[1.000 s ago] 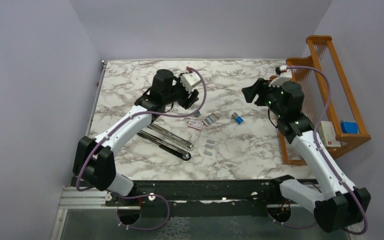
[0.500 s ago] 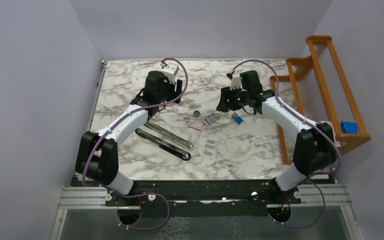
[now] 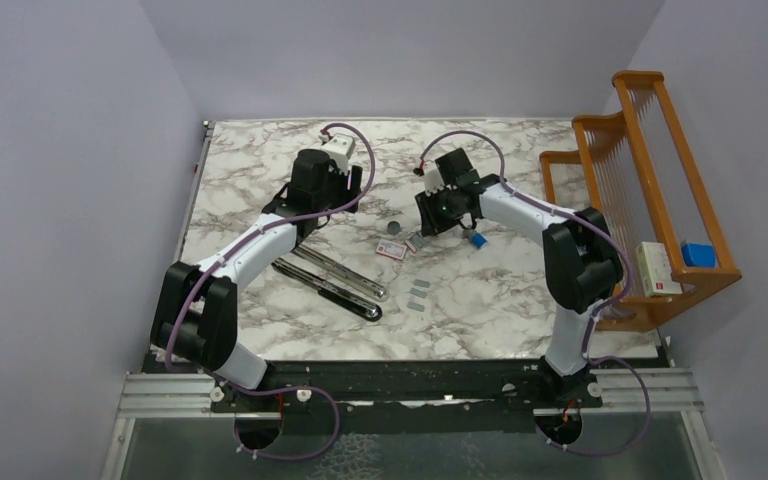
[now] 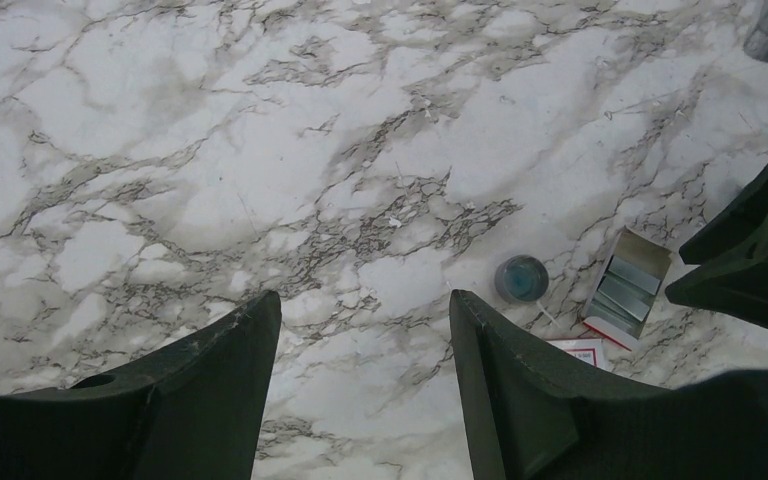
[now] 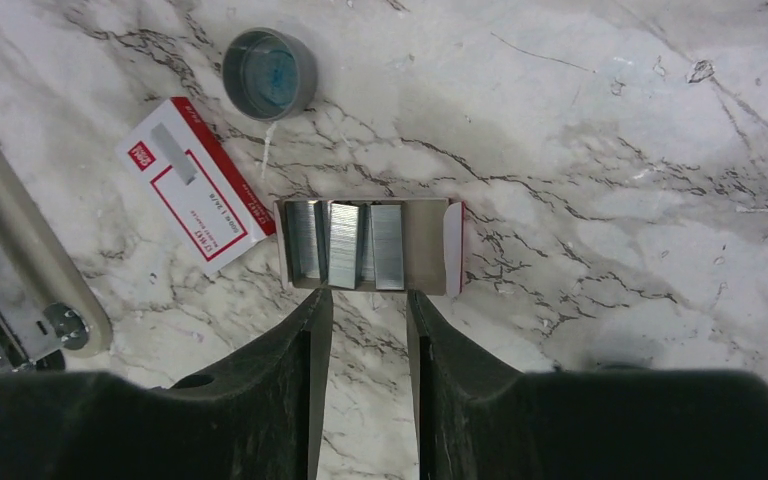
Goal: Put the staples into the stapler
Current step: Place the staple at the center of the board, then pick up the staple from the staple box.
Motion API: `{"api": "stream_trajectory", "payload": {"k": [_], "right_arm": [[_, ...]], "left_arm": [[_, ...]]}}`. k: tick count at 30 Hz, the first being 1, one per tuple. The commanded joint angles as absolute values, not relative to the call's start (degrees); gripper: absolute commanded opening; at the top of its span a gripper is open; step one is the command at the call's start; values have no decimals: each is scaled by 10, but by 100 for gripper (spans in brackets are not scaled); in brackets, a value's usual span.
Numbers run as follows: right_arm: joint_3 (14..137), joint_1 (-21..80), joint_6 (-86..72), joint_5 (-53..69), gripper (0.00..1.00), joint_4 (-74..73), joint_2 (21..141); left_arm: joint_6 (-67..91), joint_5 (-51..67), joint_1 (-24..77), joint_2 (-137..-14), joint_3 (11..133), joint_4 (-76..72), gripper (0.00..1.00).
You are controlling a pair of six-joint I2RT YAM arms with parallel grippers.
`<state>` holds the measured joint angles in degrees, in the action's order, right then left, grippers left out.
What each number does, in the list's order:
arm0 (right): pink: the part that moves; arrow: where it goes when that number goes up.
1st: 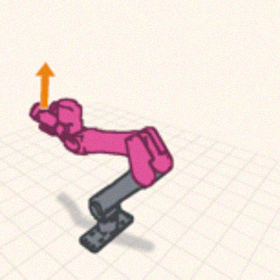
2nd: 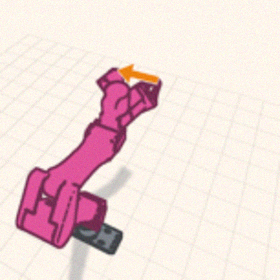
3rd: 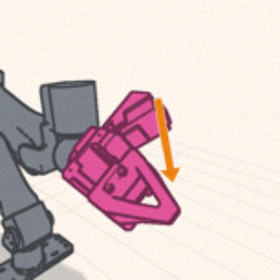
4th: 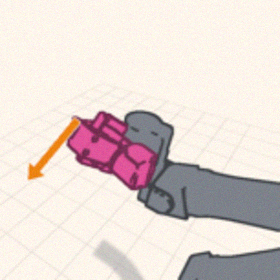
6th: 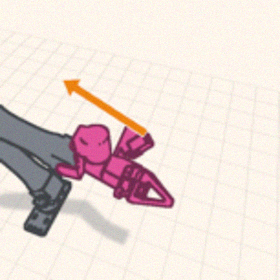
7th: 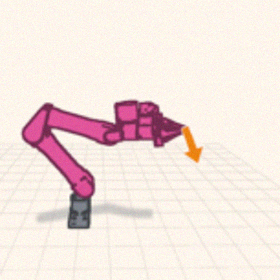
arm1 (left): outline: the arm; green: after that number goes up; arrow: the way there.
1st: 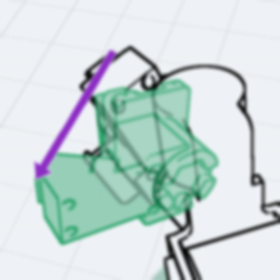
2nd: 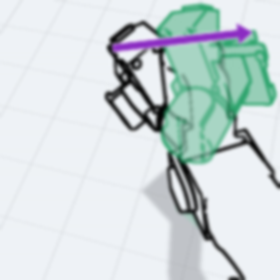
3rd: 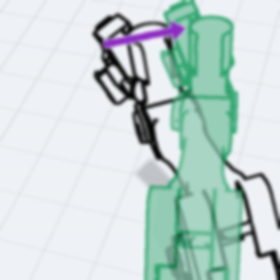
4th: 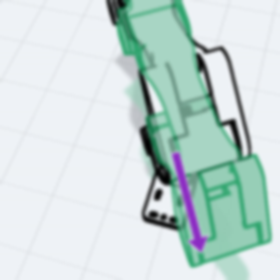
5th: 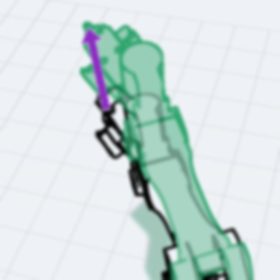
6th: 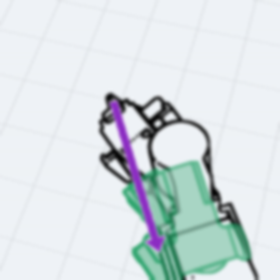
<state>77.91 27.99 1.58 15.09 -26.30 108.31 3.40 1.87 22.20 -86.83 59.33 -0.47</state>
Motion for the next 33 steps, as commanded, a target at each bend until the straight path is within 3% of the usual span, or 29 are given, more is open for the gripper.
{"api": "stream_trajectory", "payload": {"k": [1, 33], "right_arm": [[797, 292, 38, 93, 36, -286, 1106], [807, 307, 65, 66, 27, -258, 1147]], "left_arm": [[33, 9, 219, -867, 602, -20, 66], [35, 22, 219, -889, 616, -8, 66]]}}
